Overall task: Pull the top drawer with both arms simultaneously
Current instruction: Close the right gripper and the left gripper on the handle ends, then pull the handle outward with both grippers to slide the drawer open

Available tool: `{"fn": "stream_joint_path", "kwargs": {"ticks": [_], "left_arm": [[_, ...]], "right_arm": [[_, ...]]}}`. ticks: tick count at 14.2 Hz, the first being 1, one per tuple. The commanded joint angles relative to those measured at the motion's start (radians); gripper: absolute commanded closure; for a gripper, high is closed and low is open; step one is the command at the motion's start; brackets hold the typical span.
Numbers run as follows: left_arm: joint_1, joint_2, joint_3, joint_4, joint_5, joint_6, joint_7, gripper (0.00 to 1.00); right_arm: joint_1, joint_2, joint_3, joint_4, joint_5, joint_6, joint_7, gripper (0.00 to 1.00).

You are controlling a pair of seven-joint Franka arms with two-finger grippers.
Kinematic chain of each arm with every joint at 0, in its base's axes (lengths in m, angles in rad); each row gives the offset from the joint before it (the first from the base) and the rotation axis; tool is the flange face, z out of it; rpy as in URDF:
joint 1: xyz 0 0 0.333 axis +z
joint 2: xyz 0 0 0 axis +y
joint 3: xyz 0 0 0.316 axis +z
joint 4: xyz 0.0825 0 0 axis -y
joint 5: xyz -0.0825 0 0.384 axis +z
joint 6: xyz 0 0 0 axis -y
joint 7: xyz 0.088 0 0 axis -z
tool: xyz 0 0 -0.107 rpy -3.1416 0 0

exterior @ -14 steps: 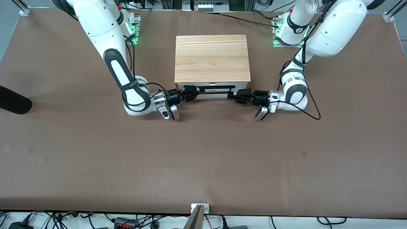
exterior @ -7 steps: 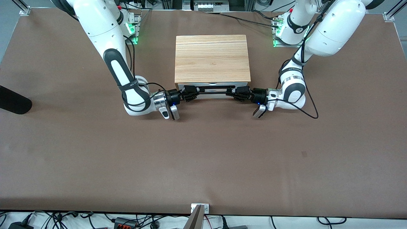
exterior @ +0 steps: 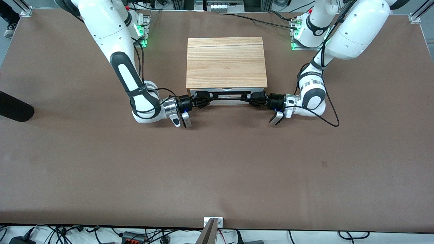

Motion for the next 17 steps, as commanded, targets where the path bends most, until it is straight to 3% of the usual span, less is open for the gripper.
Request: {"fn": "stream_joint_path", "kwargs": {"ticks": [1,8,13,17], "left_arm": [[-0.019,-0.013,0.003,-0.013,0.02,0.019,0.011,0.99],[-0.01,0.021,0.018,0.098,0.02,0.02,-0.013,0.99],[0.018,0.131,0.034,0.301,0.054,0.019,-0.05,0.97],[0.021,0.195,0.034,0.406,0.054,0.019,-0.087,0.96]], "right_arm": [[-0.005,-0.014,0.002,0.007,0.02,0.007,-0.026,0.96],[-0.011,0.066,-0.003,0.139,0.022,0.019,0.005,0.97],[-0.019,0.136,-0.009,0.263,0.017,0.028,0.1,0.97],[-0.026,0.167,-0.009,0.34,0.014,0.054,0.156,0.97]]}}
